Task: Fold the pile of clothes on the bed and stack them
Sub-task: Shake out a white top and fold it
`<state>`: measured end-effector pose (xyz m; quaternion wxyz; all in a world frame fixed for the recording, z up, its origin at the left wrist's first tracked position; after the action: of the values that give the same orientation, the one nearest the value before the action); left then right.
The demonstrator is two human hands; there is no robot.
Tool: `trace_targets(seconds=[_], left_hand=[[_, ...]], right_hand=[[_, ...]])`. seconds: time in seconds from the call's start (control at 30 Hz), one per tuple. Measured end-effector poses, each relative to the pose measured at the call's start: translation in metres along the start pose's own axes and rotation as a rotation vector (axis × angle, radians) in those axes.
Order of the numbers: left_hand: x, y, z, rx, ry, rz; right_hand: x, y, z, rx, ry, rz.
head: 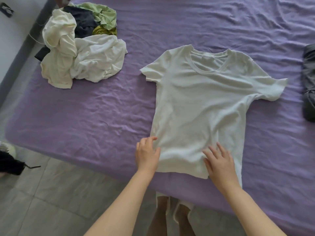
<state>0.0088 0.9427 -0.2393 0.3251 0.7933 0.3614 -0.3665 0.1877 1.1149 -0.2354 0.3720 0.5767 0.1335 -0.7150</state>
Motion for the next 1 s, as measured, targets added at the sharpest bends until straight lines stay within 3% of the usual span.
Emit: trace_targets(seconds=[0.13,0.2,0.33,0.5,0.63,0.8,0.93,1.0], left_hand=[[0.072,0.007,-0.071,0.286,0.041,0.392],[0.105,0.021,-0.092,0.383,-0.039,0.546],[0.129,0.036,-0.105,0.472,-0.187,0.544],[0.125,0.043,-0.104,0.565,-0.182,0.507],[0.128,0.049,-0.109,0.601,-0.329,0.533],[0.117,0.052,-0.123,0.820,-0.308,0.475],[0.123,0.051,-0.118,0.737,-0.393,0.612],[0.127,0.052,-0.118,0.702,-0.428,0.691]], right_hand=[[0.005,0.017,-0.068,0.431,-0.035,0.152],[0.010,0.027,-0.085,0.548,-0.166,0.194],[0.013,0.034,-0.105,0.776,-0.641,0.135],[-0.001,0.042,-0.111,0.783,-0.827,-0.021],[-0.013,0.059,-0.129,0.887,-0.806,-0.110],[-0.027,0.067,-0.156,0.942,-0.667,-0.130],[-0.026,0.061,-0.157,0.844,-0.749,-0.151],[-0.023,0.061,-0.157,0.825,-0.600,-0.129]])
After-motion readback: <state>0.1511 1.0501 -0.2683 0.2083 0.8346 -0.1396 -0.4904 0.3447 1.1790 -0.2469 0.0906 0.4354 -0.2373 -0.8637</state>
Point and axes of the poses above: each hand's wrist, its own y-axis away from the middle knuckle, its own x-axis out of the palm, z = x × y, the point moved 8 cm from there along -y, towards the middle knuckle, and after that the axes turned 11 degrees about x, right-handed, at the moved point
